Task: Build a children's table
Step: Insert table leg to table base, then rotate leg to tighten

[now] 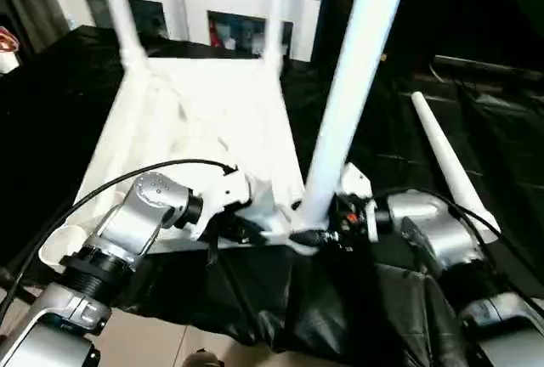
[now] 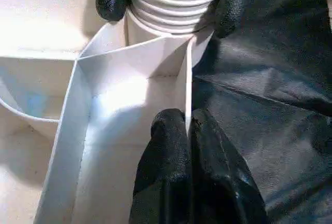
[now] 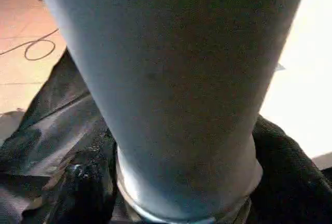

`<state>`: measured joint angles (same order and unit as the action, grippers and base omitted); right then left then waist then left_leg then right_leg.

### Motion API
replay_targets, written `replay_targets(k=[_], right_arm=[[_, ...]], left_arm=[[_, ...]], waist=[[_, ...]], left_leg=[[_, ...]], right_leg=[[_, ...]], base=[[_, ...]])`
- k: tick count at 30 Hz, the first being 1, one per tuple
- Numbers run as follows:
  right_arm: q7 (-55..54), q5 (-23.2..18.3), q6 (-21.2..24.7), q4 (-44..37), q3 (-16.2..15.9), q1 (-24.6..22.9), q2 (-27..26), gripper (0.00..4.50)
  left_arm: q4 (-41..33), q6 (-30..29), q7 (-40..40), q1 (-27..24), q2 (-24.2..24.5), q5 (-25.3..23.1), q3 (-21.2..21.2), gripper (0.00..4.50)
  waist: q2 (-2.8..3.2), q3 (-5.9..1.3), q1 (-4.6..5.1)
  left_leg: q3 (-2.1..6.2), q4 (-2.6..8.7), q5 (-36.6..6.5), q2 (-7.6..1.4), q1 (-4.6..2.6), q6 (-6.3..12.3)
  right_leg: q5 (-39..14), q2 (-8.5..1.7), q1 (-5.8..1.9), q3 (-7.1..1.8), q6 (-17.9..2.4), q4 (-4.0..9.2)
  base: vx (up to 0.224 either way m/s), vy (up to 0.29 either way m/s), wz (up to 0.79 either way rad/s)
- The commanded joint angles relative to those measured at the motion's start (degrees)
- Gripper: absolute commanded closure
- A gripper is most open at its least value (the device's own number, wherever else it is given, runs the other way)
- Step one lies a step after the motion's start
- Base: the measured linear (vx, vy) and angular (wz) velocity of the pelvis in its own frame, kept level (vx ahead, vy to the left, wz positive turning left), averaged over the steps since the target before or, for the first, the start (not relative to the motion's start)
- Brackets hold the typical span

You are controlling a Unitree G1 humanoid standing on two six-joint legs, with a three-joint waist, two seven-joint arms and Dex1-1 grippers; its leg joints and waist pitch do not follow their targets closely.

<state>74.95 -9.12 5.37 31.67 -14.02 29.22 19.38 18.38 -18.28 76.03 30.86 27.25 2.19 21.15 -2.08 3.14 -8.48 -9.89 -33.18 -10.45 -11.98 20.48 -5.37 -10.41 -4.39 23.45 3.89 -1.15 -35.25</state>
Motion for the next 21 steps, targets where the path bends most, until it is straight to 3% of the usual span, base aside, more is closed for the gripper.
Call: replay_targets(k=[1, 5, 9, 10, 11, 12, 14, 16, 18, 21], right_arm=[[1.8, 0.8, 1.4, -0.6, -2.5, -1.3, 0.2, 1.65], [-0.4, 0.6, 1.7, -1.0, -1.9, -2.4, -0.8, 1.66], [-10.7, 0.9, 2.6, 1.7, 1.4, -2.9, -4.7, 1.66], [-14.6, 1.1, 2.6, 3.0, 2.6, -2.8, -6.1, 1.66], [-14.6, 1.1, 2.6, 3.0, 2.6, -2.8, -6.1, 1.66], [-21.2, 1.7, 2.6, 5.4, 4.3, -2.2, -8.2, 1.66], [-29.5, 2.3, 1.9, 9.2, 6.4, -1.2, -10.8, 1.68], [-32.9, 2.2, 2.1, 10.7, 7.5, -0.7, -12.1, 1.68], [-45.1, 1.9, 1.2, 16.1, 10.9, 1.5, -16.8, 1.68], [-50.9, 3.4, -1.4, 19.0, 11.4, 2.9, -19.1, 1.68]], left_arm=[[-2.4, 2.0, 2.2, 1.1, -1.3, 2.7, 0.2, 4.5], [-1.6, 1.8, -0.3, 0.9, -2.7, 2.6, -0.5, 4.5], [2.1, 1.2, -8.7, 1.9, -6.8, 1.3, -2.7, 4.5], [3.0, 1.0, -11.0, 2.3, -8.0, 1.0, -3.3, 4.5], [3.0, 1.0, -11.0, 2.3, -8.0, 1.0, -3.3, 4.5], [4.0, 0.6, -14.1, 2.8, -9.5, 0.3, -3.8, 4.5], [5.0, 0.1, -17.8, 3.3, -11.3, -0.6, -4.0, 4.5], [5.4, -0.1, -19.6, 3.4, -12.1, -1.1, -4.1, 4.5], [6.0, -1.0, -26.1, 3.7, -15.2, -3.3, -4.0, 4.5], [5.7, 0.8, -26.9, 3.0, -15.9, -5.6, -2.0, 4.5]], waist=[[0.61, -3.74, 0.4], [0.67, -3.77, 0.47], [0.65, -3.81, 0.6], [0.47, -3.44, 0.95], [0.4, -3.42, 1.03], [0.71, -3.5, 1.09], [0.6, -3.46, 1.89], [0.87, -3.49, 2.4], [1.32, -3.54, 2.81], [1.33, -3.63, 3.32]], left_leg=[[-0.09, 3.82, -11.2, -1.43, -0.6, 1.31], [-0.07, 3.78, -10.9, -1.37, -0.62, 1.12], [0.03, 3.8, -10.5, -1.27, -0.47, 0.65], [0.16, 4.12, -12.6, -1.07, -0.47, -0.21], [0.12, 4.12, -13.6, -1.0, -0.64, -0.37], [0.3, 4.18, -14.0, -0.98, -0.64, -0.64], [0.44, 4.31, -14.4, -0.86, -0.54, -1.25], [0.49, 4.32, -14.2, -0.89, -0.34, -0.98], [0.52, 4.28, -14.5, -0.86, -0.46, -1.09], [0.51, 4.33, -14.7, -0.81, -0.34, -0.99]], right_leg=[[-9.6, -3.53, -3.13, -2.61, -12.5, 3.78], [-9.6, -3.52, -3.11, -2.61, -12.3, 3.82], [-9.4, -3.6, -3.23, -2.63, -12.0, 3.84], [-14.4, -3.66, -3.27, -2.55, -10.6, 4.43], [-16.6, -3.69, -3.2, -2.56, -10.0, 4.69], [-19.2, -3.93, -3.31, -2.61, -9.0, 4.87], [-22.1, -3.9, -3.21, -2.47, -7.9, 5.25], [-22.2, -3.88, -3.2, -2.48, -7.6, 5.34], [-21.6, -3.82, -2.95, -2.51, -8.0, 5.27], [-22.1, -3.78, -2.9, -2.43, -7.7, 5.51]], base=[[0.0, 0.0, 0.0], [0.0, 0.0, 0.0], [0.0, 0.0, 0.0], [0.0, 0.0, 0.0], [0.0, 0.0, 0.0], [0.0, 0.0, 0.0], [0.0, 0.0, 0.0], [0.0, 0.0, 0.0], [0.0, 0.0, 0.0], [0.0, 0.0, 0.0]])
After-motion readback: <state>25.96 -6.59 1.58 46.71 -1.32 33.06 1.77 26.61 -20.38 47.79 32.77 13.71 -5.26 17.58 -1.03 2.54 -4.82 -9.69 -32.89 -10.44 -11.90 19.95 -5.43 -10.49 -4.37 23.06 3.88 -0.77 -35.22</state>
